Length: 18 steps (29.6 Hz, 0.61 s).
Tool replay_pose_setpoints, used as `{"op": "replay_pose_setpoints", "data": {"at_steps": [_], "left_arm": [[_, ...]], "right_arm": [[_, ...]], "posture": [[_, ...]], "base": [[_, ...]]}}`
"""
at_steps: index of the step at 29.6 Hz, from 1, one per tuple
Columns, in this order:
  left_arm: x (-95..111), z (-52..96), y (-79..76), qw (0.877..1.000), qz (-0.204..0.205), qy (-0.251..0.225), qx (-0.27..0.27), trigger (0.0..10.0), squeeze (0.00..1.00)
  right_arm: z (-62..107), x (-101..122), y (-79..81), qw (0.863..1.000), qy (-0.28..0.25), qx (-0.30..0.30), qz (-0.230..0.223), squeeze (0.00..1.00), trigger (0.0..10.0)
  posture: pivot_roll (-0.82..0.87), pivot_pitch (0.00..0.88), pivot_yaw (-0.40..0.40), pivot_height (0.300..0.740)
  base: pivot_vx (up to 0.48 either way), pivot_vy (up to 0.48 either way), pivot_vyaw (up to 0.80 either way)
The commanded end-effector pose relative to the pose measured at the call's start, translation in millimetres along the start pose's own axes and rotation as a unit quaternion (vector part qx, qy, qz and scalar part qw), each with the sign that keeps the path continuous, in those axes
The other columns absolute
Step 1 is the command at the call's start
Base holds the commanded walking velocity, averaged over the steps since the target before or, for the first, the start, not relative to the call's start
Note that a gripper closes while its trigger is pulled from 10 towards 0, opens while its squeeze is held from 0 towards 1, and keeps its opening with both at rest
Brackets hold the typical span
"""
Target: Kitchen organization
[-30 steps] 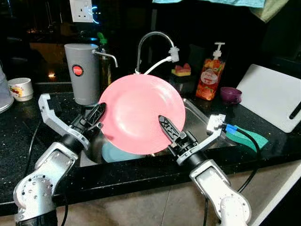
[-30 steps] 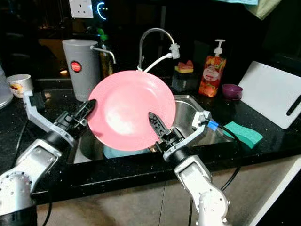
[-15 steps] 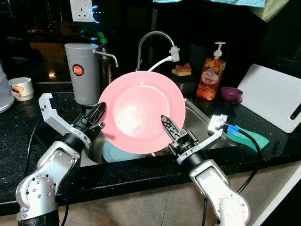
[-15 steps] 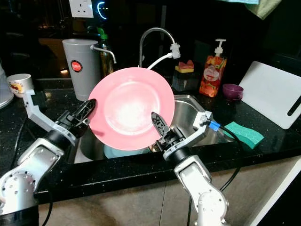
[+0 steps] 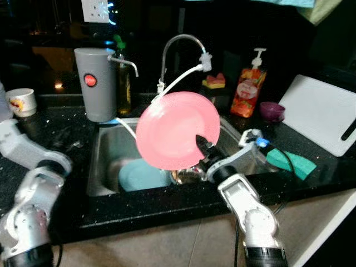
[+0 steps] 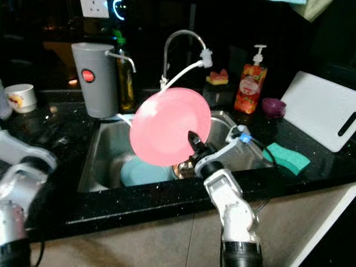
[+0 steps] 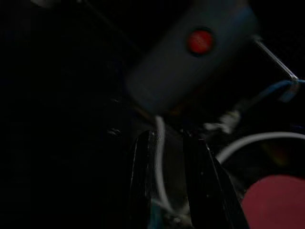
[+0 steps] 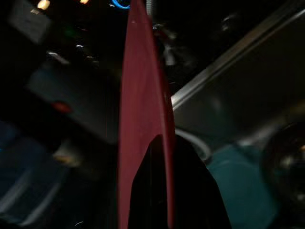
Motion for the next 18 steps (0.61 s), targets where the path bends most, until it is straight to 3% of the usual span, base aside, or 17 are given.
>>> {"op": "replay_pose_setpoints", "data": {"at_steps": [1, 4, 5, 6, 7, 11, 13, 14, 16, 18], "left_arm": [[-1, 0.3, 1.9, 0.999, -0.033, 0.001, 0.007, 10.0, 0.0], [-17, 2.4, -10.7, 0.993, -0.114, 0.03, -0.014, 10.0, 0.0], [-17, 2.4, -10.7, 0.993, -0.114, 0.03, -0.014, 10.0, 0.0], [-27, 3.9, -18.0, 0.987, -0.152, 0.041, -0.023, 10.0, 0.0], [-32, 4.6, -20.2, 0.985, -0.163, 0.048, -0.026, 10.0, 0.0], [-42, 7.4, -22.7, 0.979, -0.193, 0.06, -0.031, 10.0, 0.0], [-57, 15.8, -23.1, 0.959, -0.271, 0.074, -0.045, 10.0, 0.0], [-63, 19.2, -22.5, 0.952, -0.292, 0.08, -0.048, 10.0, 0.0], [-66, 21.3, -22.1, 0.948, -0.304, 0.084, -0.049, 10.0, 0.0], [-69, 22.7, -26.4, 0.942, -0.321, 0.078, -0.054, 10.0, 0.0]], "right_arm": [[-5.3, -4, -8.1, 1.0, 0.006, -0.024, 0.013, 0.0, 10.0], [-20.9, -19, -15.5, 0.995, 0.048, -0.058, 0.062, 0.0, 10.0], [-20.9, -19, -15.5, 0.995, 0.048, -0.058, 0.062, 0.0, 10.0], [-25.4, -27, -20.5, 0.992, 0.062, -0.081, 0.075, 0.63, 10.0], [-26.7, -28, -22.8, 0.991, 0.058, -0.089, 0.081, 1.0, 10.0], [-26.8, -19, -28.2, 0.988, 0.027, -0.107, 0.106, 1.0, 10.0], [-27.5, 3, -8.4, 0.983, -0.033, -0.068, 0.169, 1.0, 10.0], [-26.3, 12, 2.1, 0.978, -0.057, -0.049, 0.196, 0.0, 10.0], [-25.9, 17, 8.5, 0.974, -0.073, -0.037, 0.213, 0.0, 10.0], [-20.3, 32, 19.8, 0.96, -0.114, -0.024, 0.253, 0.0, 10.0]], "posture": [[0.16, 0.036, -0.099, 0.74], [0.18, 0.033, -0.097, 0.74], [0.18, 0.033, -0.097, 0.74], [0.2, 0.034, -0.088, 0.74], [0.21, 0.034, -0.086, 0.74], [0.21, 0.034, -0.086, 0.74], [0.22, 0.046, -0.081, 0.74], [0.21, 0.047, -0.08, 0.74], [0.21, 0.05, -0.08, 0.74], [0.21, 0.054, -0.077, 0.74]], "base": [[0.0, 0.0, 0.0], [0.0, 0.0, 0.0], [0.0, 0.0, 0.0], [0.0, 0.0, 0.0], [0.0, 0.0, 0.0], [0.0, 0.0, 0.0], [0.0, 0.0, 0.0], [0.0, 0.0, 0.0], [0.0, 0.0, 0.0], [0.0, 0.0, 0.0]]}}
Point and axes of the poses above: a point about 5 cm out from each wrist's last joint towards the gripper, its own z axis pointing back from the gripper into the wrist, its own x axis along the axis of the wrist's last joint, y = z × x, the point moved 4 cm from there along -z, pointing out of the wrist towards the gripper, and after that the axes turned 9 degrees about z, right-handed, at the moved point
